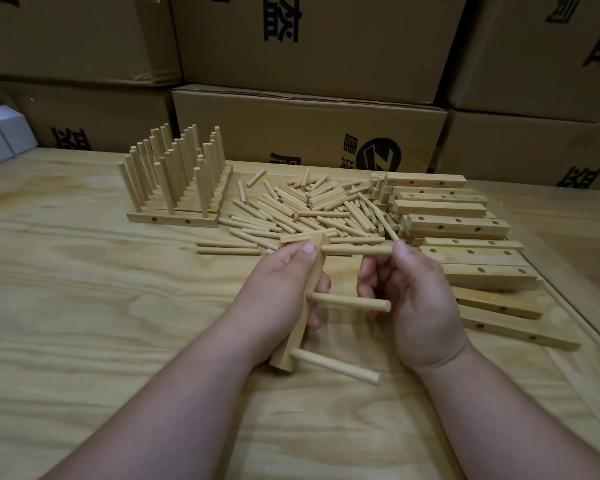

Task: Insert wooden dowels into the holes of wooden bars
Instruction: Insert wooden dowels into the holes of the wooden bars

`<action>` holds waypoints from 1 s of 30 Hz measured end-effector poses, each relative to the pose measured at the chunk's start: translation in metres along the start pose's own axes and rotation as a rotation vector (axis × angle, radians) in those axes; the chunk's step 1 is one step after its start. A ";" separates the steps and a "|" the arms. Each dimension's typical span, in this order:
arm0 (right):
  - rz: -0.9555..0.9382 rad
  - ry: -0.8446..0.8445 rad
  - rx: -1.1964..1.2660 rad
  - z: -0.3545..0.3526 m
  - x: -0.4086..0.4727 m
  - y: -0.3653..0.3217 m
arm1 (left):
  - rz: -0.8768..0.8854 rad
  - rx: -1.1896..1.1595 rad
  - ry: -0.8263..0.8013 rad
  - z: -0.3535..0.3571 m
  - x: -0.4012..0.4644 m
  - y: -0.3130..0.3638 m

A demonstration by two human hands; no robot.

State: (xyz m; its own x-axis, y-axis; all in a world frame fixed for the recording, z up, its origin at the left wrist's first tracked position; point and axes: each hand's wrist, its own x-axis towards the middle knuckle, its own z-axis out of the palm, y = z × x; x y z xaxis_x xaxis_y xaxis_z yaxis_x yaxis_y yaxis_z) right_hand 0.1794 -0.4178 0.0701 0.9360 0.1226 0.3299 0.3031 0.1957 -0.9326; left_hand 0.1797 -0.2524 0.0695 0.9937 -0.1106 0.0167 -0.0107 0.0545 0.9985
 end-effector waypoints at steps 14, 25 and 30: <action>0.201 -0.230 0.038 0.001 0.002 -0.002 | 0.023 -0.046 0.004 -0.003 -0.002 0.002; 0.239 -0.277 0.075 0.003 -0.001 -0.006 | 0.018 -0.031 0.016 -0.003 -0.002 0.002; 0.252 -0.282 0.066 0.006 -0.002 -0.006 | 0.033 0.001 0.055 0.000 -0.002 0.002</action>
State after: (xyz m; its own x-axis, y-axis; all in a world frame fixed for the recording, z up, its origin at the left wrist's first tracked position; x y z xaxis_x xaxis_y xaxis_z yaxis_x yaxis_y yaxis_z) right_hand 0.1750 -0.4134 0.0758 0.8909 0.4360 0.1270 0.0486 0.1866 -0.9812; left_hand 0.1773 -0.2524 0.0715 0.9974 -0.0546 0.0465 -0.0434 0.0558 0.9975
